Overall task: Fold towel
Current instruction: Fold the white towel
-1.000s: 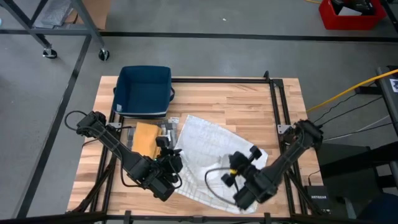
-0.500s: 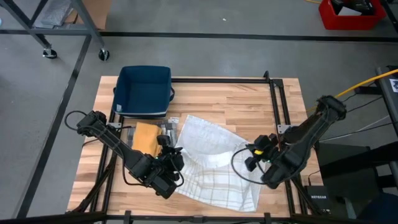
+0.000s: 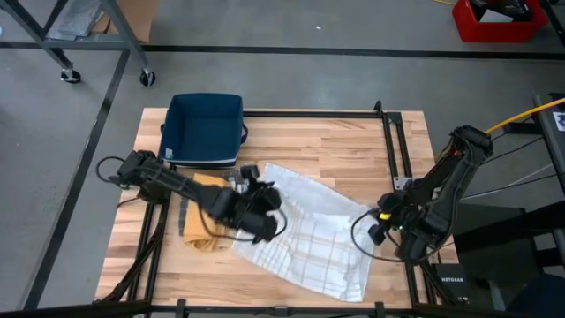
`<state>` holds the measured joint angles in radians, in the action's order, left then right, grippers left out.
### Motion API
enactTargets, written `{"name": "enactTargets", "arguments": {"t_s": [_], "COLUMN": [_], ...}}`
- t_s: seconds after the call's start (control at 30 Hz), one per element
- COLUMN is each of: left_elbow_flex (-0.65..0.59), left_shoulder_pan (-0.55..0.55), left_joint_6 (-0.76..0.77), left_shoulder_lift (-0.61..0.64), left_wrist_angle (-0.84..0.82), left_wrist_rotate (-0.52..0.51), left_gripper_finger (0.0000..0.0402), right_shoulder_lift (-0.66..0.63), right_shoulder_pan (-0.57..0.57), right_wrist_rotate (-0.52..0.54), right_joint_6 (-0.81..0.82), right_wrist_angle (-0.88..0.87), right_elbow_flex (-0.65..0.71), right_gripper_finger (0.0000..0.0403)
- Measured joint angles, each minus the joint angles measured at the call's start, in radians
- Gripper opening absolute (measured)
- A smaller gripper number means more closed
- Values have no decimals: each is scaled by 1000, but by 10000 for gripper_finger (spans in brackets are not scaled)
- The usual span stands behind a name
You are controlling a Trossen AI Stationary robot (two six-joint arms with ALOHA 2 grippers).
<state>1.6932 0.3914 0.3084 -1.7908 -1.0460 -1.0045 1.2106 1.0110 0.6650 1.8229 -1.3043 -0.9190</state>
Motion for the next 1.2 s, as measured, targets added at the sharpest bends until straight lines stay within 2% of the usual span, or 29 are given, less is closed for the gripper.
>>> {"name": "enactTargets", "arguments": {"t_s": [0.17,0.37,0.53,0.77,0.9,1.03,1.2], "left_elbow_flex": [0,0,0,0,0,0,0], "left_shoulder_pan": [-109,-230,-311,-376,-414,-449,-491], "left_joint_6": [-94,-197,-298,-421,-469,-474,-487], "left_shoulder_lift": [0,0,0,0,0,0,0], "left_wrist_angle": [45,80,187,246,258,262,274], "left_wrist_rotate": [42,87,196,239,278,302,315], "left_gripper_finger": [0,0,0,0,0,0,0], "right_shoulder_lift": [0,-20,-15,-9,-44,-104,-195], "right_shoulder_pan": [32,29,-15,-102,-136,-180,-295], "right_wrist_rotate": [-75,-119,0,-21,13,97,160], "right_joint_6": [254,260,292,211,154,111,-8], "right_wrist_angle": [-257,-265,-266,-265,-264,-267,-267], "right_elbow_flex": [-4,3,4,4,4,4,4], "right_gripper_finger": [3,3,2,2,2,2,2]}}
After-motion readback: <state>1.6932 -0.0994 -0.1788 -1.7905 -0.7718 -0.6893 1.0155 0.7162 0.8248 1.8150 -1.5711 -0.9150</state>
